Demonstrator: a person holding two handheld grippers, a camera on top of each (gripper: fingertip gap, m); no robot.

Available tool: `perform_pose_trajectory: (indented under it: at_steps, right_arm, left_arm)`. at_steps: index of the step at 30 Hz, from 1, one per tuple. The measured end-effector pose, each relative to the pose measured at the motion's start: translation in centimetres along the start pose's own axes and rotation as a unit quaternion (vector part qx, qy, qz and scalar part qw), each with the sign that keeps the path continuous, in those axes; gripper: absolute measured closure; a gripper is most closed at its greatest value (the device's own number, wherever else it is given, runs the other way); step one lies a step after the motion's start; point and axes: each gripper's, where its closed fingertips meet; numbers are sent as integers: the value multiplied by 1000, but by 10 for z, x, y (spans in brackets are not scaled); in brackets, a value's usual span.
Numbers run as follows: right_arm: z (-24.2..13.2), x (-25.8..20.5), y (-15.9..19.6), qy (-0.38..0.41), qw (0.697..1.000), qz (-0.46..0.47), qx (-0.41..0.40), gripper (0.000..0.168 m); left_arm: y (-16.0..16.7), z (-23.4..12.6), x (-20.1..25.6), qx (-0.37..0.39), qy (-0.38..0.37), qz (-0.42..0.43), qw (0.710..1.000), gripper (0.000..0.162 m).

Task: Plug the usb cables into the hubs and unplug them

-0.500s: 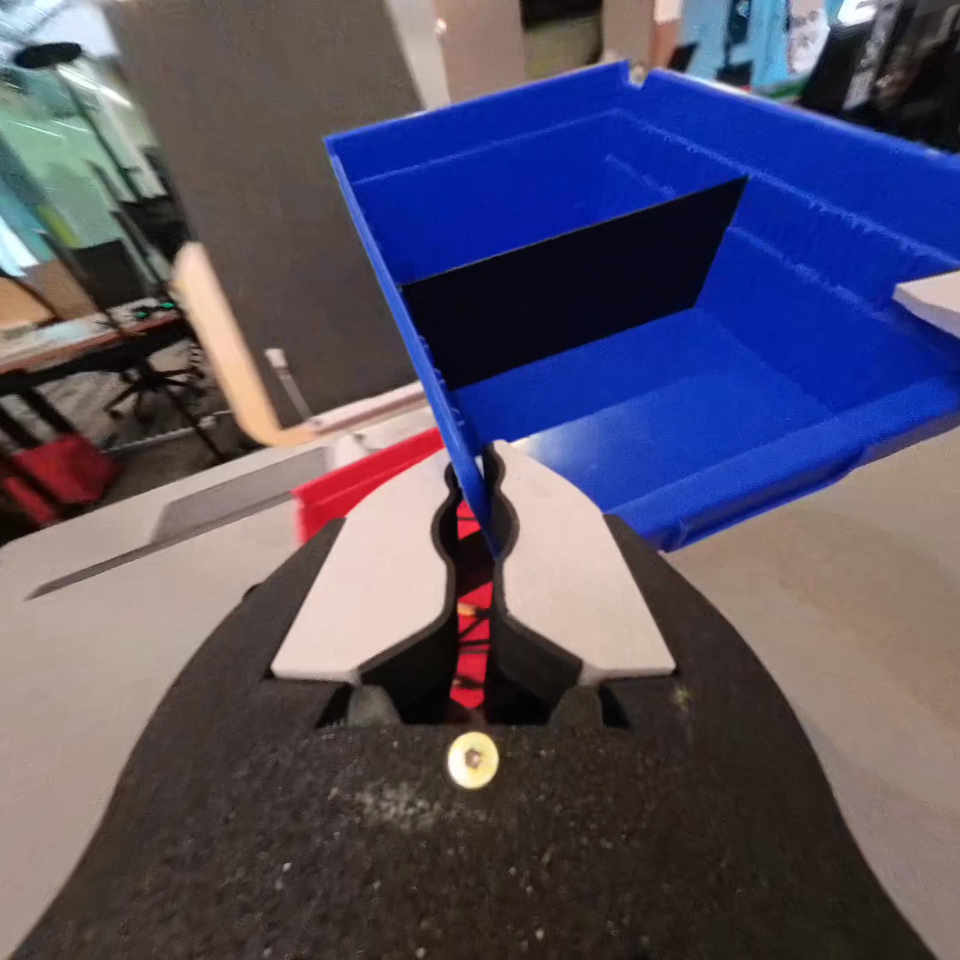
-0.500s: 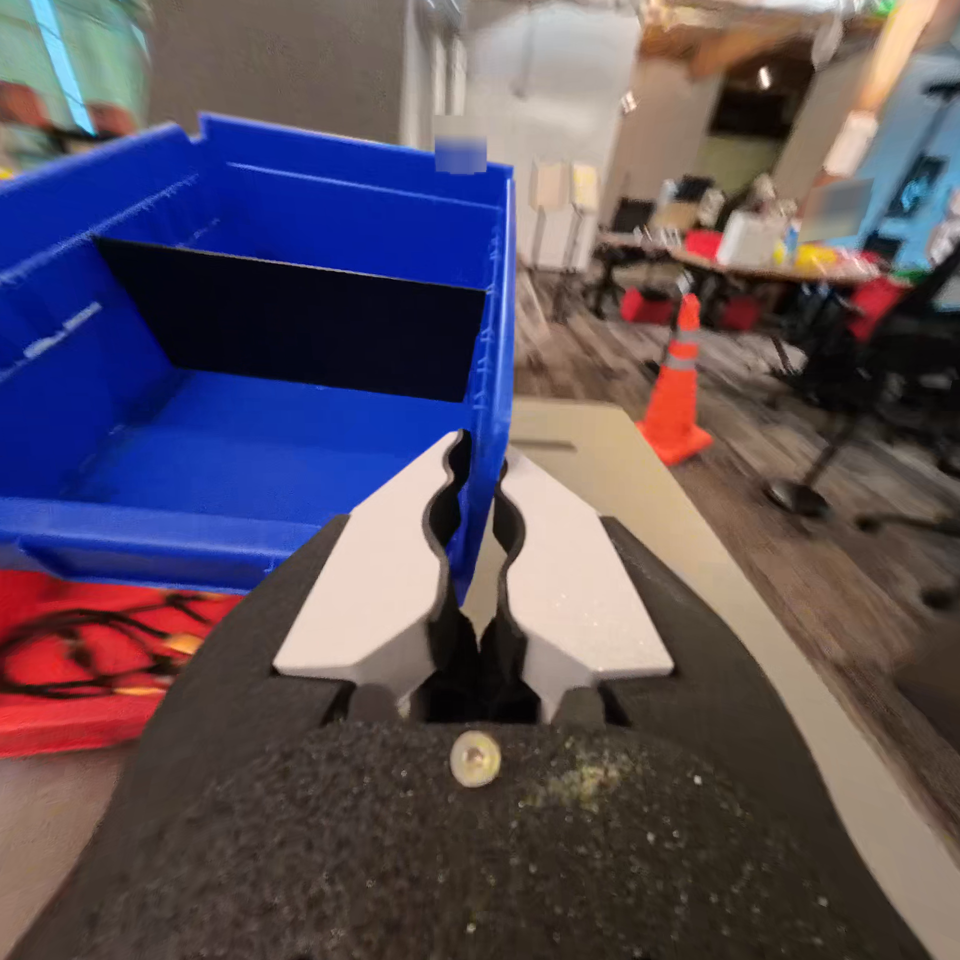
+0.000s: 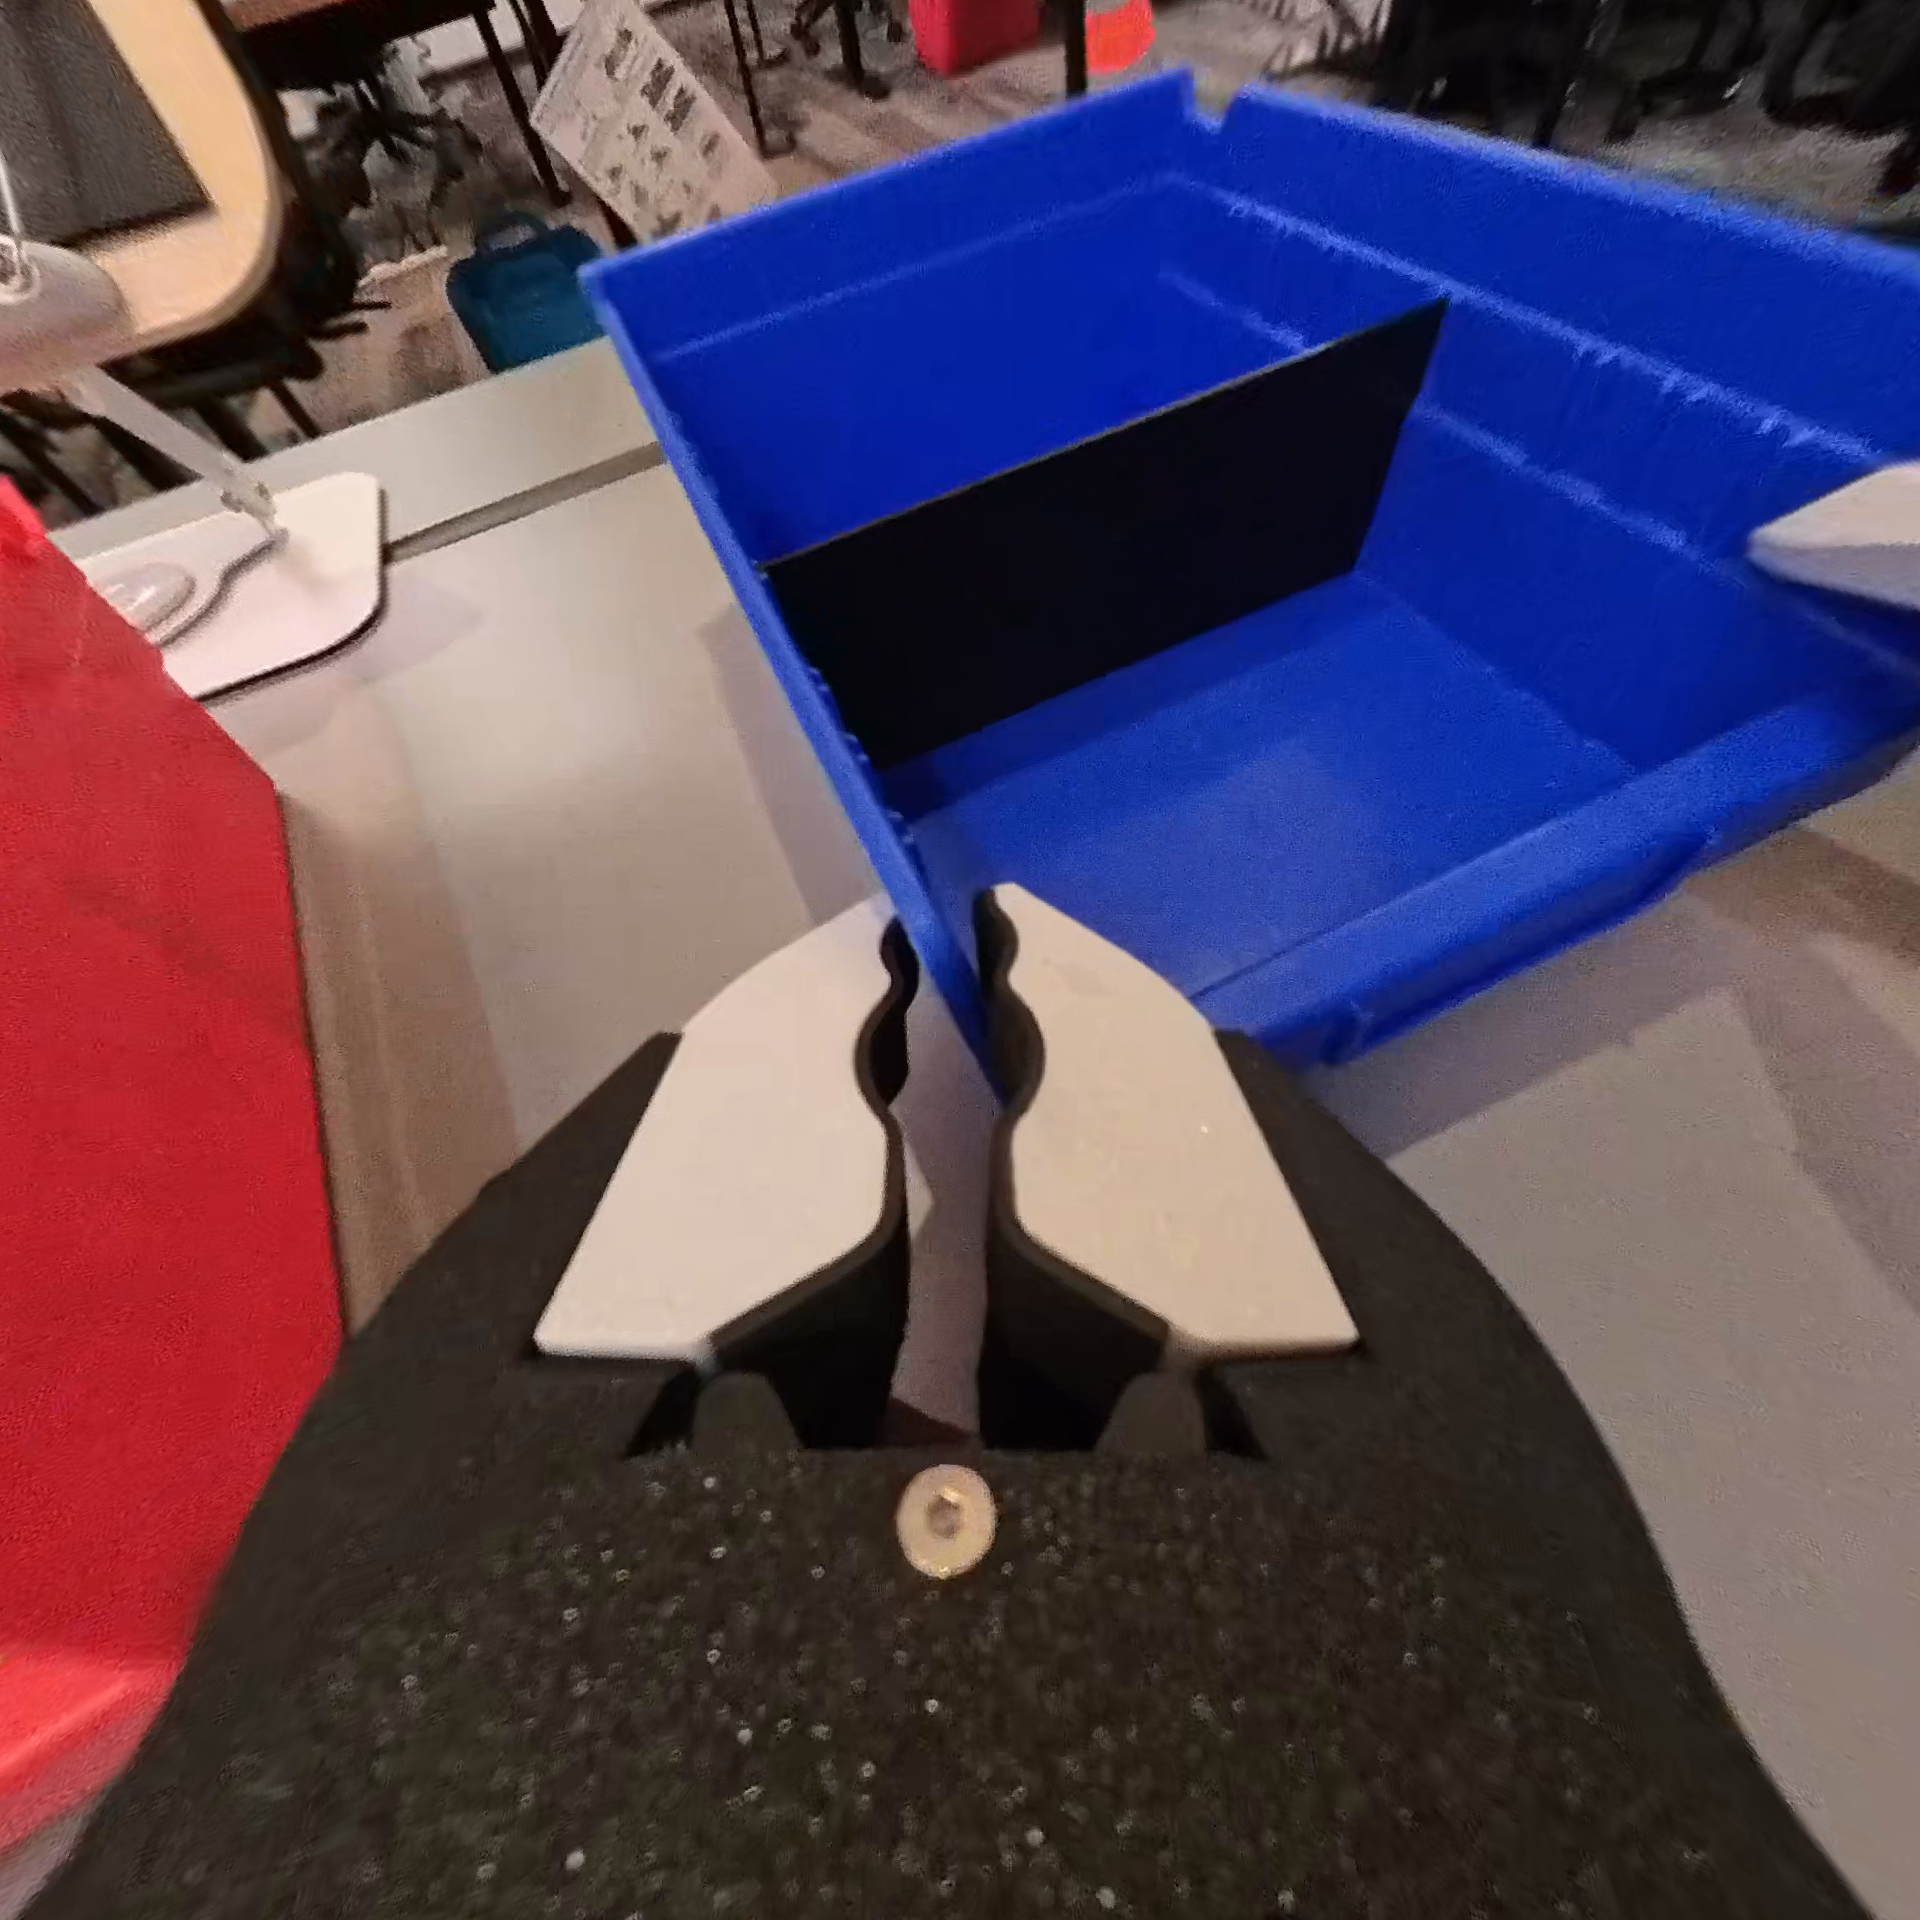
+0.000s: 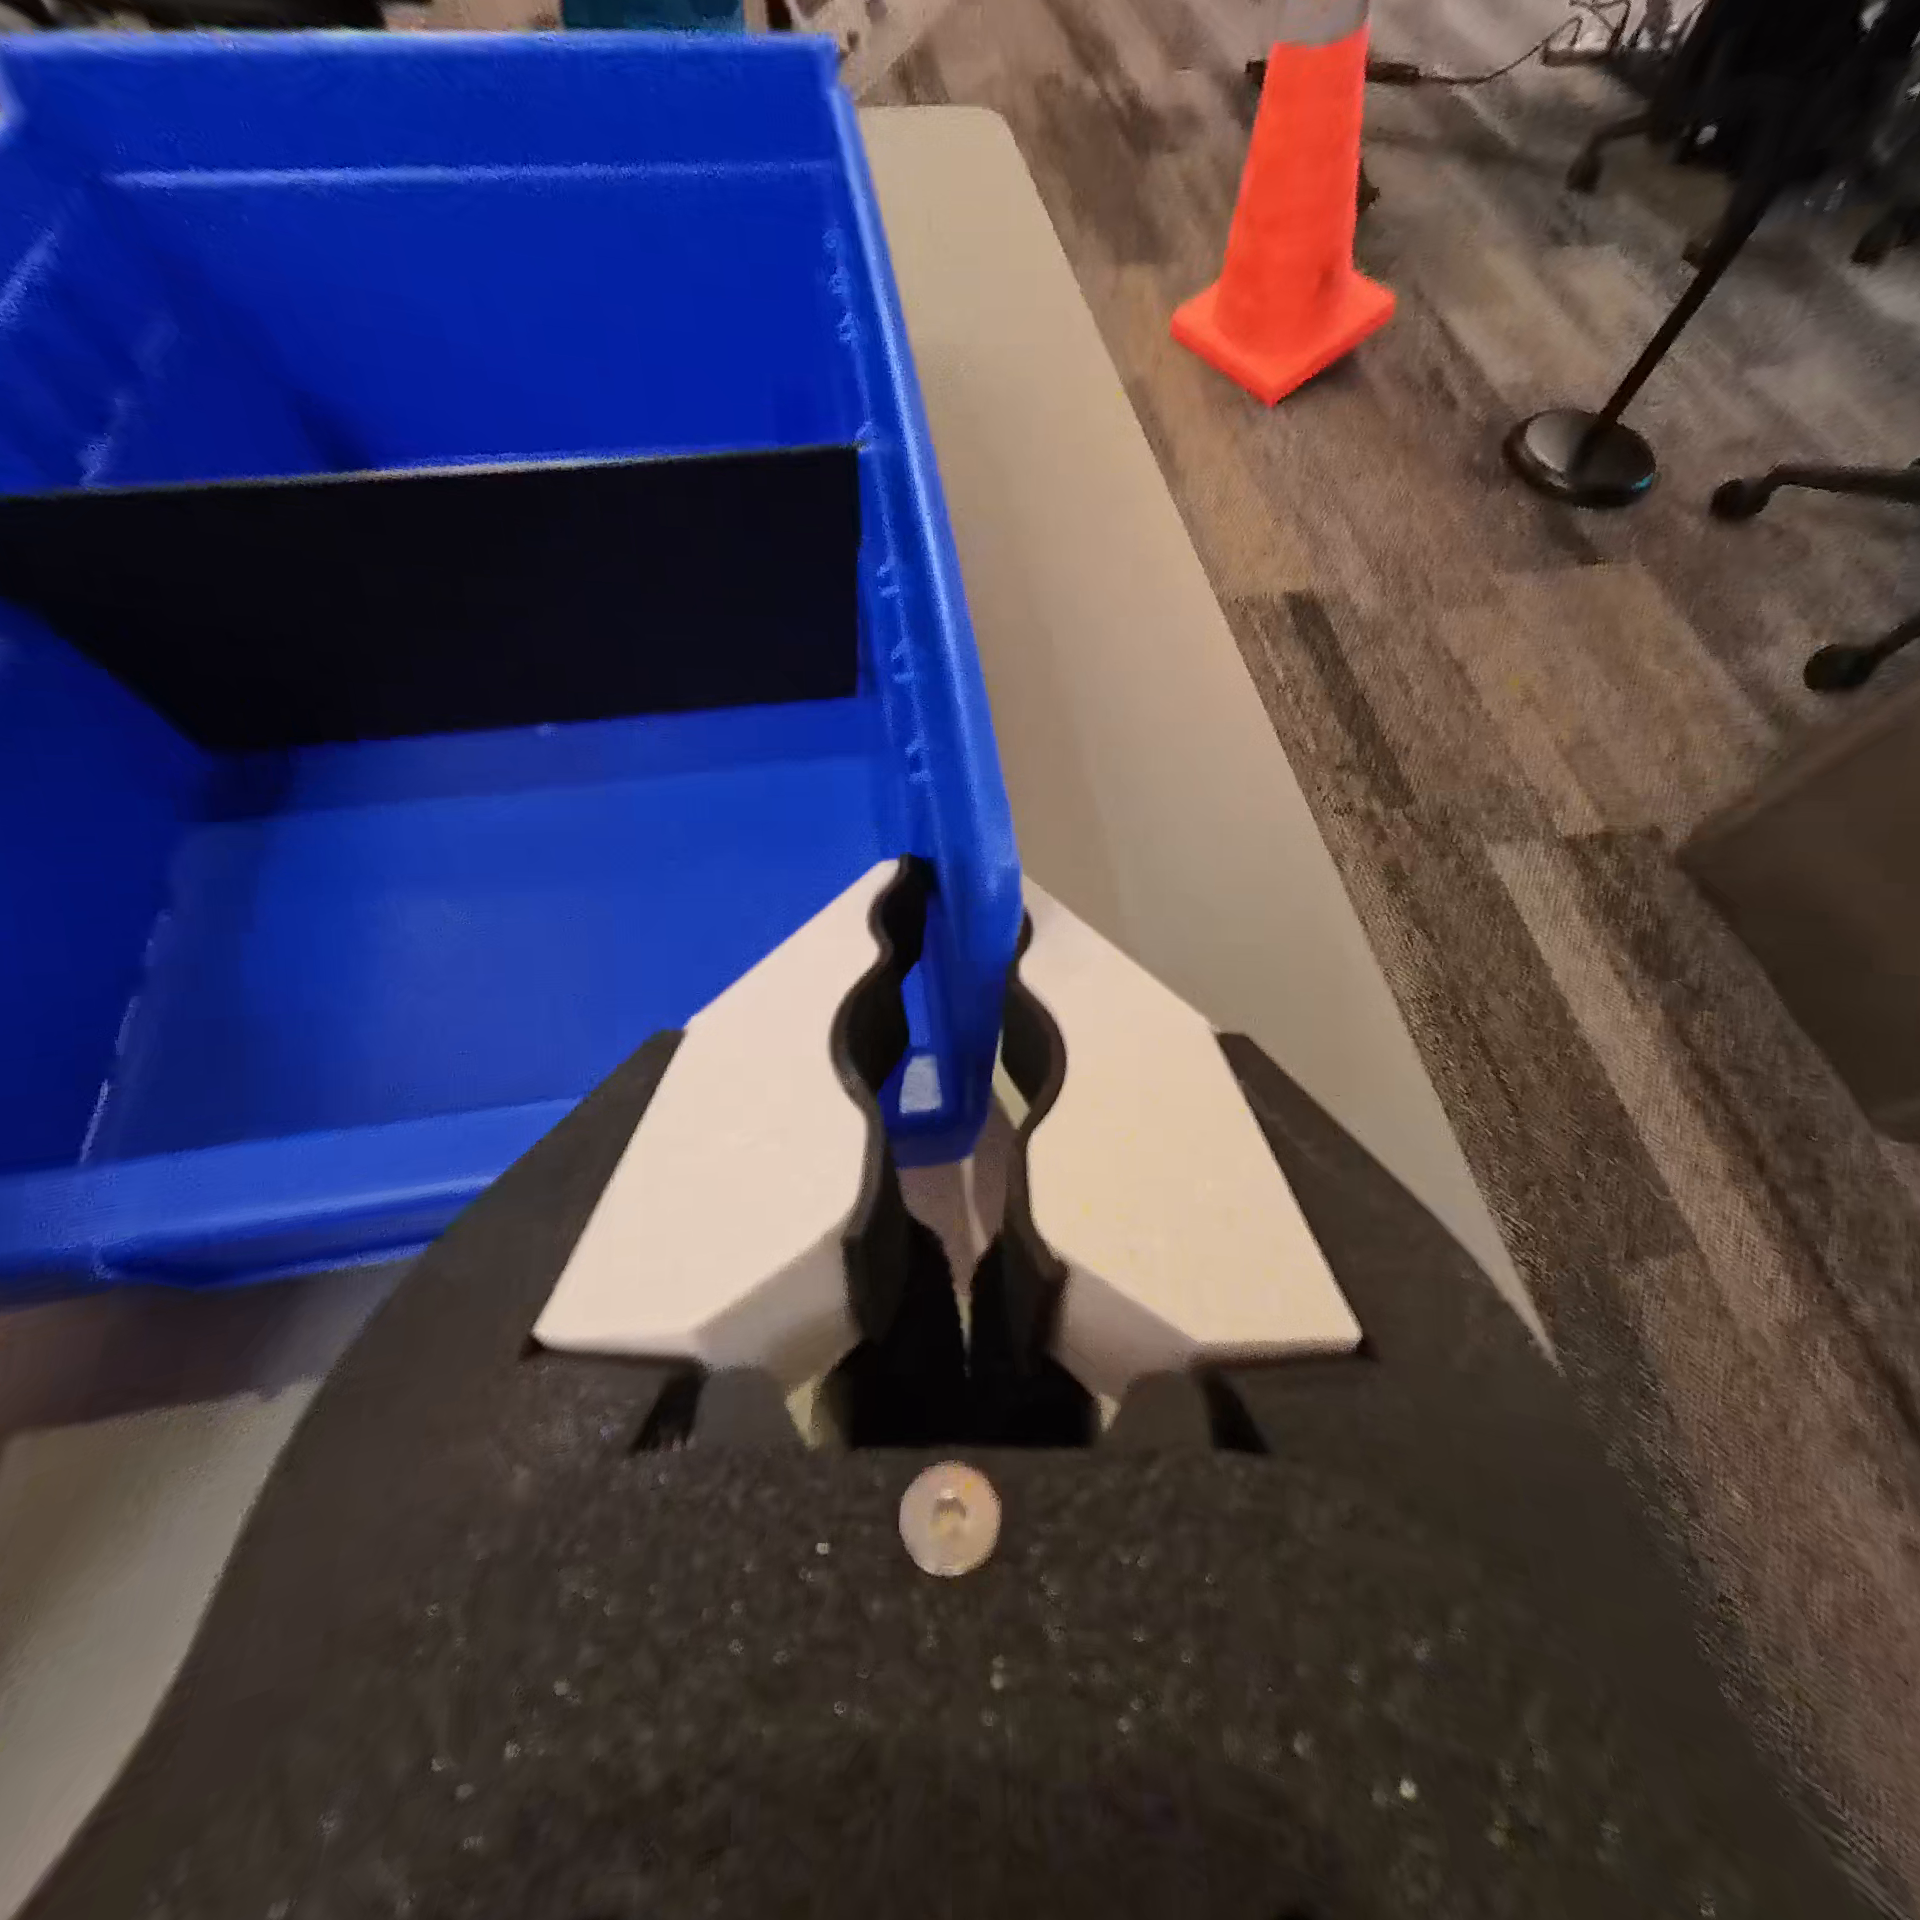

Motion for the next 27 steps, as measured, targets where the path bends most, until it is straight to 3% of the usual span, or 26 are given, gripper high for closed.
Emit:
perform_pose_trajectory:
  at_steps: [4,8,10,13,15,18,20,22,26,27]
  right_arm:
    - [3,-1,-3,6,1000,-6,2,156]
    - [-10,8,-10,42,999,6,6,142]
    - [-27,13,-28,69,997,15,39,137]
    - [-56,1,-64,96,991,-12,96,132]
    - [-72,-38,-88,68,988,-44,129,131]
    - [-93,-152,-100,-58,980,-96,162,127]
    - [-106,-241,-95,-149,967,-102,177,121]
    - [-111,-307,-83,-216,961,-51,162,119]
    - [-73,-324,-52,-118,987,-62,89,119]
    - [-68,-333,-47,-133,986,-61,78,126]
  left_arm:
    - [2,-8,6,-15,55,-4,998,140]
    - [-33,-77,-17,92,106,-11,990,142]
    - [-41,-118,-53,109,119,-43,986,141]
    - [-41,-166,-146,129,72,-70,987,135]
    - [-26,-184,-216,118,14,-75,990,130]
    - [12,-189,-295,64,-55,-88,992,118]
    - [34,-184,-318,37,-62,-110,991,113]
    - [49,-175,-326,32,-54,-134,989,112]
    - [67,-148,-314,-12,-20,-124,992,118]
    - [68,-143,-314,-15,-20,-112,993,122]
Point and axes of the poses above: each gripper's, where its closed fingertips meet, z out along the fingers, y out of its underside, x = y × z across the jaws, and after that the axes turned 9 degrees about -z, right-handed
